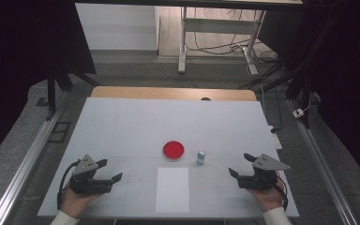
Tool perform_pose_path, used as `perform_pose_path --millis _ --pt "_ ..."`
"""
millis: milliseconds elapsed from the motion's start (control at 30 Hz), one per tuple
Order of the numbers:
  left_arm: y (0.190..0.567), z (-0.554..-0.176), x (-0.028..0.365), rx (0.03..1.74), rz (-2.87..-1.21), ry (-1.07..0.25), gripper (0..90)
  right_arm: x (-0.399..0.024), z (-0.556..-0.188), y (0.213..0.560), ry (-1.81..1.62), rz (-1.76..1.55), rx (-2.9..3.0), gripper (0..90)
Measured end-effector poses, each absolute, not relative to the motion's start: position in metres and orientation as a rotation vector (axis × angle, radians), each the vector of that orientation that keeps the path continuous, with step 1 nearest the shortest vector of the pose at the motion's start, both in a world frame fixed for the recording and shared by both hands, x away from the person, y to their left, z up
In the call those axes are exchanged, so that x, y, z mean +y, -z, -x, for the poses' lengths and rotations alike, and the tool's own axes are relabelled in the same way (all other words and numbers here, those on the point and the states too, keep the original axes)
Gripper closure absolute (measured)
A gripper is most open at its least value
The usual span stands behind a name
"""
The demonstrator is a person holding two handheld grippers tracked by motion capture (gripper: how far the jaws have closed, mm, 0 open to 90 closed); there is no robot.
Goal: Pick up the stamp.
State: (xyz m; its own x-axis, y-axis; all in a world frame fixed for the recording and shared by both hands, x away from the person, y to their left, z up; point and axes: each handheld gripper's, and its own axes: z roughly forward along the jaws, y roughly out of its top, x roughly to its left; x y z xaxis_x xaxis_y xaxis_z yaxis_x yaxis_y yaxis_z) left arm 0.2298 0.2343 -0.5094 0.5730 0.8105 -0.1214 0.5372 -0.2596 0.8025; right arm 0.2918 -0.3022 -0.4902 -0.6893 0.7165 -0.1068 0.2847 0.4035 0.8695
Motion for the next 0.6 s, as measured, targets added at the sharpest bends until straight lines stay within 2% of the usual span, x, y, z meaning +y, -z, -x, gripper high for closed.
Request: perform_pose_path --millis 600 --pt "0.5086 -0.2330 0.2337 1.089 -1.950 -0.382 19.2 -0.3007 -0.2886 0.4929 -1.227 -0.859 2.210 20.6"
